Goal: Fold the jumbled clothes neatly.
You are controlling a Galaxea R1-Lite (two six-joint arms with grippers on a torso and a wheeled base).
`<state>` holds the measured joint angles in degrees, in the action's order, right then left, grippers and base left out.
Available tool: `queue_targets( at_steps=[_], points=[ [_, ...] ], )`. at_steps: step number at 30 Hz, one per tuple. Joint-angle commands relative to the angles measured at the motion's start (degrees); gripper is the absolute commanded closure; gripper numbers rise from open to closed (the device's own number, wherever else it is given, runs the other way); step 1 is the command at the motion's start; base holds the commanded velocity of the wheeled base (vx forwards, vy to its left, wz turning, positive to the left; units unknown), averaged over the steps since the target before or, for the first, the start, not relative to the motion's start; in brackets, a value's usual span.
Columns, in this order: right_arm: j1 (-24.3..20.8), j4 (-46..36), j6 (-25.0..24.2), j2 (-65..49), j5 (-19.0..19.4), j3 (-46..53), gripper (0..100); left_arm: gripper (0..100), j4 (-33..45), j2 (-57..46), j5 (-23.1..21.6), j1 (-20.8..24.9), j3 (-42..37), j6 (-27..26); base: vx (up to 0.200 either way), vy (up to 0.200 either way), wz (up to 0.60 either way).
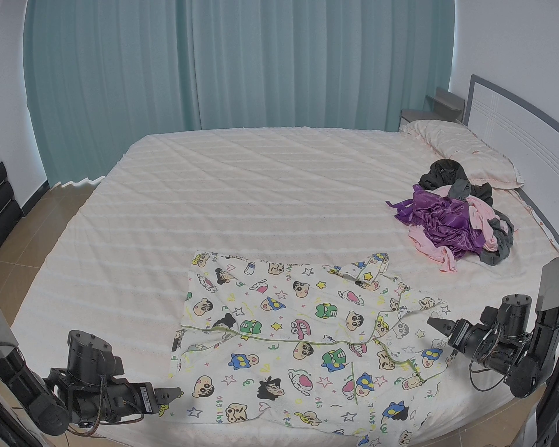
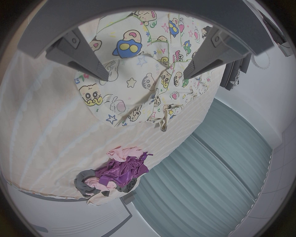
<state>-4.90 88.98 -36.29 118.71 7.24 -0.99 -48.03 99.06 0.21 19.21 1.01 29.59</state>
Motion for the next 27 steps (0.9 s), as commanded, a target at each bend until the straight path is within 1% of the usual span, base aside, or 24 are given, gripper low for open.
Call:
queue_targets(
  at_steps=[1, 2, 4, 5, 6, 9, 11, 16, 22, 23, 27],
  points=[
    [-0.28, 0.32, -0.01, 0.03, -0.03, 0.9, 0, 0, -0.13, 1.93, -1.0, -0.76, 0.66, 0.82, 0.0, 0.0, 0.0],
    [-0.28, 0.32, -0.01, 0.03, -0.03, 0.9, 0, 0, -0.13, 2.19, -1.26, -0.84, 0.75, 1.0, 0.0, 0.0, 0.0],
    [-0.64, 0.32, -0.1, -0.06, -0.03, 0.9, 0, 0, -0.48, 4.39, -2.58, -2.69, 1.98, 3.02, 0.0, 0.0, 0.0],
    [-0.64, 0.32, -0.1, -0.06, -0.03, 0.9, 0, 0, -0.48, 4.39, -2.58, -2.69, 1.98, 3.02, 0.0, 0.0, 0.0],
    [-0.64, 0.32, -0.1, -0.06, -0.03, 0.9, 0, 0, -0.66, 5.97, -3.2, -3.74, 2.42, 3.28, 0.0, 0.0, 0.0],
    [-0.72, 0.32, -0.1, 0.03, -0.03, 0.9, 0, 0, -1.36, 8.08, -4.43, -4.01, 2.86, 3.28, 0.0, 0.0, 0.0],
    [-0.72, 0.32, -0.1, 0.03, -0.03, 0.9, 0, 0, -3.47, 10.89, -6.1, -4.01, 3.47, 3.55, 0.0, 0.0, 0.0],
    [-0.72, 0.32, -0.1, 0.03, -0.03, 0.9, 0, 0, -8.22, 14.67, -6.27, -3.74, 3.38, 3.81, 0.0, 0.0, 0.0],
    [-1.08, 0.32, -0.18, 0.12, 0.05, 0.9, 0, 0, -8.57, 15.81, -6.45, -3.66, 3.73, 3.81, 0.0, 0.0, 0.0],
    [-1.08, 0.32, -0.18, 0.12, 0.05, 0.9, 0, 100, -8.57, 15.81, -6.45, -3.57, 3.73, 3.81, 0.0, 0.0, 0.0],
    [-1.08, 0.32, -0.18, 0.03, 0.05, 0.9, 0, 100, -8.57, 15.9, -6.27, -3.48, 4.53, 5.13, 0.0, 0.0, 0.0]
  ],
)
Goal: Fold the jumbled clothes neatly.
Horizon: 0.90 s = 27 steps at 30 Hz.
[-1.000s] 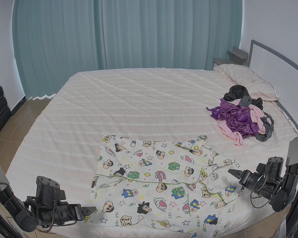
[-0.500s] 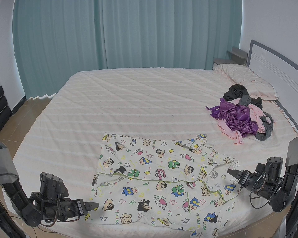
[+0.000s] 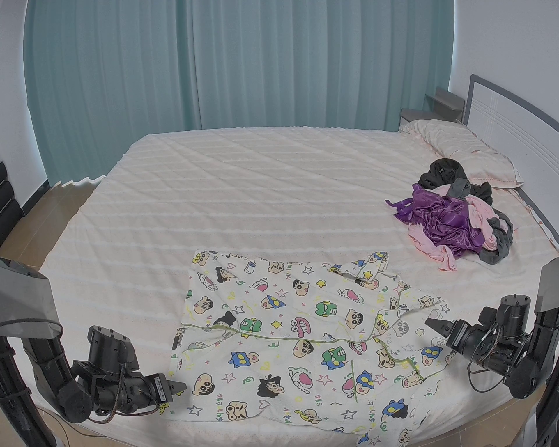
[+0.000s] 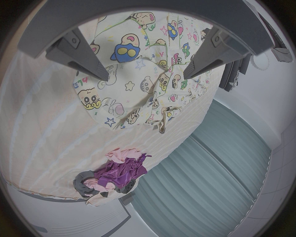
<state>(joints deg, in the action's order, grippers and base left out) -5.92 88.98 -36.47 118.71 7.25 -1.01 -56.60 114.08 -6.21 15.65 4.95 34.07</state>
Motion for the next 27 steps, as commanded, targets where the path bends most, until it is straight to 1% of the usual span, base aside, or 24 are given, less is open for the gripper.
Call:
queue_targets(
  at_steps=[1, 3, 6, 10, 12, 14, 17, 19, 20, 21, 22, 23, 25, 27],
  points=[
    [-0.14, 0.32, 0.0, 0.03, 0.04, 0.92, 0, 100, 0.0, 0.79, 0.32, 0.08, 0.94, 1.52, 0.0, 0.0, 0.0],
    [-0.14, 0.32, 0.0, 0.03, 0.04, 0.92, 0, 100, -0.09, 0.71, 0.67, 0.08, 1.38, 2.4, 0.0, 0.0, 0.0],
    [-0.23, 0.32, 0.0, -0.06, 0.04, 0.92, 0, 100, -0.09, 0.18, 0.93, 0.34, 1.38, 2.31, 0.0, 0.0, 0.0],
    [-0.14, 0.32, 0.0, -0.06, -0.05, 0.92, 0, 100, 0.0, -2.72, 4.01, 3.86, 0.94, 2.4, 0.0, 0.0, 0.0],
    [-0.23, 0.32, 0.0, -0.06, -0.05, 0.92, 0, 100, 0.0, -3.25, 5.94, 6.58, 0.59, 2.4, 0.0, 0.0, 0.0],
    [-0.23, 0.32, 0.0, -0.15, -0.05, 0.92, 0, 100, 0.0, -3.69, 10.69, 12.47, 0.24, 2.49, 0.0, 0.0, 0.0],
    [-0.23, 0.32, 0.0, -0.24, -0.13, 0.92, 0, 100, 0.0, -3.07, 15.79, 20.29, 0.59, 2.49, 0.0, 0.0, 0.0],
    [-0.23, 0.32, 0.0, -0.15, -0.13, 0.92, 0, 100, 0.18, -1.84, 18.33, 23.99, 1.03, 2.49, 0.0, 0.0, 0.0],
    [-0.23, 0.32, 0.0, -0.15, -0.13, 0.92, 0, 100, 0.18, -0.17, 20.09, 25.3, 1.55, 2.4, 0.0, 0.0, 0.0],
    [-0.23, 0.32, 0.0, -0.15, -0.13, 0.92, 0, 100, 0.18, 0.27, 20.62, 25.57, 1.73, 2.4, 0.0, 0.0, 0.0],
    [-0.23, 0.32, 0.0, -0.06, -0.13, 0.92, 0, 100, -0.09, 2.64, 23.7, 26.71, 2.61, 2.23, 0.0, 0.0, 0.0],
    [-0.23, 0.32, 0.0, -0.15, -0.05, 0.92, 0, 100, -0.09, 3.69, 25.37, 27.5, 2.87, 2.05, 0.0, 0.0, 0.0],
    [-0.23, 0.32, 0.0, -0.06, -0.13, 0.92, 0, 100, -0.18, 5.01, 26.6, 29.52, 3.14, 2.05, 0.0, 0.0, 0.0],
    [-0.4, 0.32, 0.0, -0.06, -0.13, 0.92, 0, 100, -0.18, 5.28, 26.68, 31.9, 3.05, 2.05, 0.0, 0.0, 0.0]
  ],
)
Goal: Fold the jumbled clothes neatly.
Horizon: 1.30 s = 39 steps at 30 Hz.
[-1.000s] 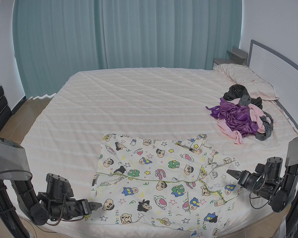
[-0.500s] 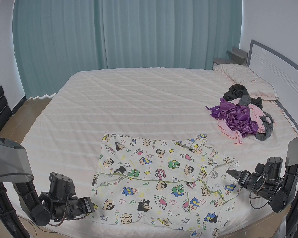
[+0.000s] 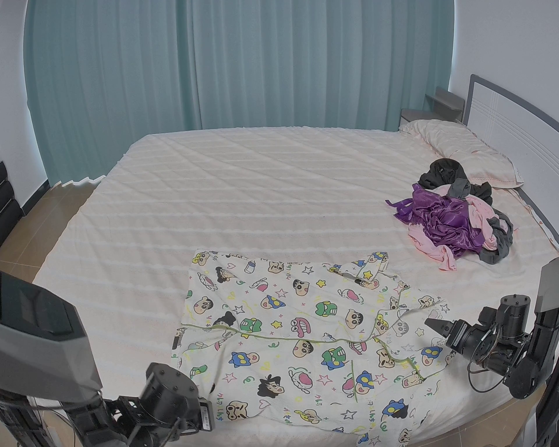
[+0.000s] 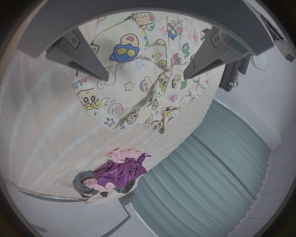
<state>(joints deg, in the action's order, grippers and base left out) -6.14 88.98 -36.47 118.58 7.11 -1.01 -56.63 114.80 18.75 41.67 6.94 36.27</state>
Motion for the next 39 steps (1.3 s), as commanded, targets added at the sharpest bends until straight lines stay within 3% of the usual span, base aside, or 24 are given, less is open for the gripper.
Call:
queue_targets(
  at_steps=[1, 7, 17, 18, 26, 36, 39],
  points=[
    [-0.27, 0.32, 0.0, 0.07, 0.01, 0.92, 0, 100, -0.15, 4.56, 1.73, 7.11, 1.06, -0.14, 0.0, 0.0, 0.0],
    [-0.36, 0.32, 0.0, 0.07, 0.01, 0.92, 0, 100, -0.15, 6.14, 1.73, 12.21, 1.76, -0.06, 0.0, 0.0, 0.0],
    [-0.36, 0.32, -0.09, 0.16, 0.01, 0.92, 0, 100, -4.9, 11.24, 1.64, 12.47, 1.24, 0.3, 0.0, 0.0, 0.0],
    [-0.36, 0.23, -0.09, 0.16, 0.01, 0.92, 0, 0, -6.04, 11.24, 1.64, 13.09, 0.27, 0.38, 0.0, 0.0, 0.0],
    [-0.36, 0.23, 0.0, 0.16, -0.52, 0.92, 0, 0, -14.3, 7.72, 1.64, 16.16, -6.94, 0.38, 0.0, 0.0, 0.0],
    [-0.8, 0.32, 0.0, -0.01, -1.39, 0.92, 0, 0, -13.34, -0.19, 1.82, 15.9, -6.94, 0.73, 0.0, 0.0, 0.0],
    [-0.89, 0.32, 0.0, -0.01, -1.48, 0.92, 0, 0, -10.26, -0.37, 1.73, 16.16, -6.94, 3.9, 0.0, 0.0, 0.0]
  ],
)
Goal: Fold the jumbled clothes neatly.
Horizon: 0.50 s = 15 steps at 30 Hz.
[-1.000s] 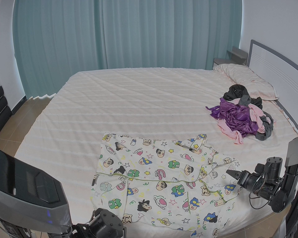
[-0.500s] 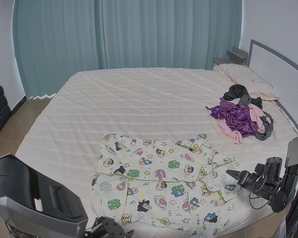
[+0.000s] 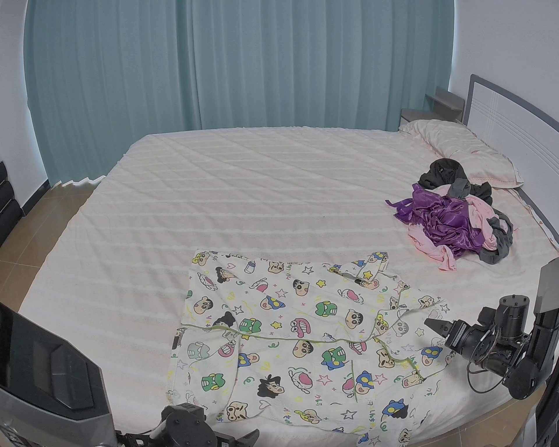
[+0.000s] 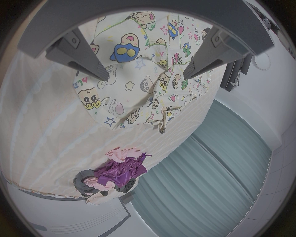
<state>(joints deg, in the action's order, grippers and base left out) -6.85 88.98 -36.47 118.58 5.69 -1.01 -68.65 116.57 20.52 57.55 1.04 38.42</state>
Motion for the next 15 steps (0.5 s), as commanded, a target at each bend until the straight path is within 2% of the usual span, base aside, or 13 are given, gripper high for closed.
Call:
queue_targets(
  at_steps=[1, 12, 15],
  points=[
    [-0.27, 0.32, 0.0, -0.01, -0.07, 0.92, 0, 0, 2.38, -2.04, -0.04, 0.37, -1.04, 2.27, 0.0, 0.0, 0.0],
    [-0.36, 0.32, 0.0, -0.1, -0.86, 0.92, 0, 0, 7.12, -6.53, 0.4, 2.04, -1.04, 3.67, 0.0, 0.0, 0.0],
    [-0.71, 0.32, 0.0, -0.01, -0.86, 0.92, 0, 0, 9.67, -9.34, 2.33, 1.95, -1.04, 3.76, 0.0, 0.0, 0.0]
  ],
)
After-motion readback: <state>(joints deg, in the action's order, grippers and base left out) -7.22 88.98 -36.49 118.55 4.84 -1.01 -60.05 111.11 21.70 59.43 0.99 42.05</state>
